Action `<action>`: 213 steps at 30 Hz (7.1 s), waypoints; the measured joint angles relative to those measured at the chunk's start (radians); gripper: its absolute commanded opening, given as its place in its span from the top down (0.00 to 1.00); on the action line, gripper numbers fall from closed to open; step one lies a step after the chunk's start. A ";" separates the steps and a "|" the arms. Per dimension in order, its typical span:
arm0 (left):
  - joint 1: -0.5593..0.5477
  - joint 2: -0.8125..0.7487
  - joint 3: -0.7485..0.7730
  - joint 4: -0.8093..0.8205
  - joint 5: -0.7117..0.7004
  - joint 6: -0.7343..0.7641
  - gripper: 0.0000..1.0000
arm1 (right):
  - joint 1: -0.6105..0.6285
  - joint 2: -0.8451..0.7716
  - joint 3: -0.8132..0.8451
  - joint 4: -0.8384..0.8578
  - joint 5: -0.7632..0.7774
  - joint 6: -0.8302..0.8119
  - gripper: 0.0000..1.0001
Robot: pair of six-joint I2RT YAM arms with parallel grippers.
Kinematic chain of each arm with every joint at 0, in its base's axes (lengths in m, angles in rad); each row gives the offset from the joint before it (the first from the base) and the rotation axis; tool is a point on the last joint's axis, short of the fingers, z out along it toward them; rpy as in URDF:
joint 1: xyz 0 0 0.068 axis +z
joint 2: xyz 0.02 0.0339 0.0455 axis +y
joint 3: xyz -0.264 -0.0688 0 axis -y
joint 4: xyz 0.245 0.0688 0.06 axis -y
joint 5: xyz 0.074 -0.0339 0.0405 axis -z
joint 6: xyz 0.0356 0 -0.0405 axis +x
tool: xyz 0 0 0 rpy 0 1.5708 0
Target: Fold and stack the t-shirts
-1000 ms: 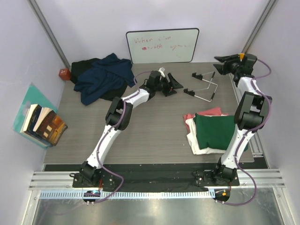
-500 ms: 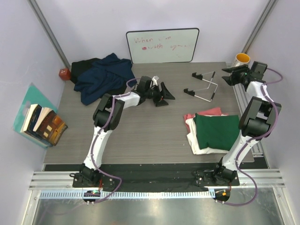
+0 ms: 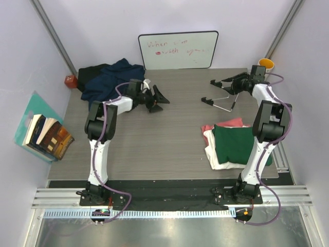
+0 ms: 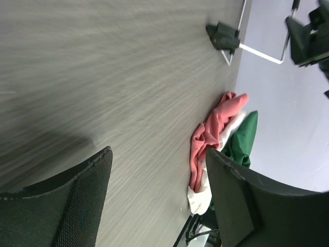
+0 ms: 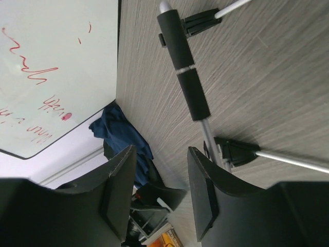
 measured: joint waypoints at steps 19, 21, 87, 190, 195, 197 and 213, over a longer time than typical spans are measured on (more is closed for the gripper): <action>0.069 -0.047 -0.055 -0.051 -0.001 0.041 0.26 | -0.109 -0.030 0.101 -0.079 0.123 -0.041 0.46; 0.069 -0.047 -0.055 -0.051 0.001 0.041 0.26 | -0.127 -0.041 0.099 -0.105 0.132 -0.056 0.46; 0.116 -0.233 -0.299 -0.153 -0.006 0.141 0.35 | 0.297 0.572 0.623 0.334 0.048 0.344 0.29; 0.370 0.101 0.769 -0.979 -0.819 0.306 0.12 | 0.388 -0.455 -0.056 -0.523 0.303 -0.402 0.00; 0.370 0.078 0.585 -0.762 -0.792 0.314 0.79 | 0.368 -0.455 -0.057 -0.533 0.294 -0.418 0.00; 0.370 0.078 0.494 -0.681 -0.771 0.303 1.00 | 0.364 -0.455 -0.057 -0.539 0.287 -0.422 0.00; 0.270 -0.296 0.254 -0.544 -0.765 0.328 1.00 | 0.364 -0.455 -0.171 -0.507 0.197 -0.393 0.00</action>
